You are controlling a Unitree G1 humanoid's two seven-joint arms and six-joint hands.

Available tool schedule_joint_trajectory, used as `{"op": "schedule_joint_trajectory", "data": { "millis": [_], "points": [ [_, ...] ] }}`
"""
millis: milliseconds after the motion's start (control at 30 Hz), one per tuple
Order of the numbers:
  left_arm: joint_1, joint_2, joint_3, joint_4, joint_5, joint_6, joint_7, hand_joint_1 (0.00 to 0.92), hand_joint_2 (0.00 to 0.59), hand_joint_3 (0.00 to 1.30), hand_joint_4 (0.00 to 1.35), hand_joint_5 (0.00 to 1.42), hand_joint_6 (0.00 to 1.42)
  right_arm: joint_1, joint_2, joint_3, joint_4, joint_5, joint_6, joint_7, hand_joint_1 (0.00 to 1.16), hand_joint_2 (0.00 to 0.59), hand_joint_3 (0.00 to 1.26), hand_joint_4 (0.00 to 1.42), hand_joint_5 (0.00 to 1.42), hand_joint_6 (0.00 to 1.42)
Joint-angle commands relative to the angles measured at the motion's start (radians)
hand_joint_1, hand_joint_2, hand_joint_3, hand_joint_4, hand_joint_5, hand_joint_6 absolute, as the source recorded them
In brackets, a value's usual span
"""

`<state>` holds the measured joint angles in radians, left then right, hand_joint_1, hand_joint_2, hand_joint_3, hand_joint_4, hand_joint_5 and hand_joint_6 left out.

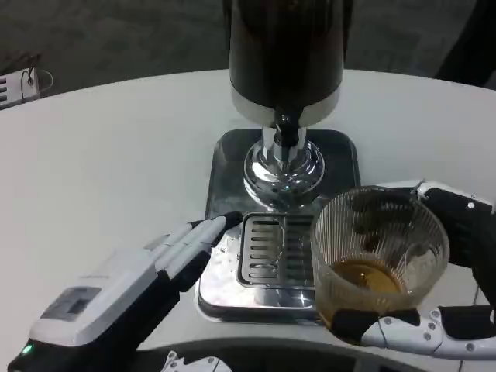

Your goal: Grasp the cup under the faucet to collect the drink, then remove the cup.

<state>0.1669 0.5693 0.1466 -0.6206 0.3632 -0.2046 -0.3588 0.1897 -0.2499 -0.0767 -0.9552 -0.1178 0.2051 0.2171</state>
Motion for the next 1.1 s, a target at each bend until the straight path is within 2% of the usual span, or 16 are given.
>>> {"op": "schedule_joint_trajectory", "data": {
  "millis": [33,1100],
  "points": [
    [0.015,0.007,0.004,-0.003,-0.001,0.001,-0.014,0.0,0.068,0.0,0.0,0.0,0.04,-0.003,0.0,-0.008,-0.038,0.019,-0.031,0.001,0.99,0.171,1.05,1.28,1.39,1.42],
    [0.025,0.005,0.005,-0.003,-0.001,0.01,-0.017,0.0,0.068,0.0,0.0,0.0,0.04,0.004,0.002,-0.001,-0.036,0.016,-0.027,0.001,0.99,0.171,1.05,1.28,1.38,1.42]
  ]
}}
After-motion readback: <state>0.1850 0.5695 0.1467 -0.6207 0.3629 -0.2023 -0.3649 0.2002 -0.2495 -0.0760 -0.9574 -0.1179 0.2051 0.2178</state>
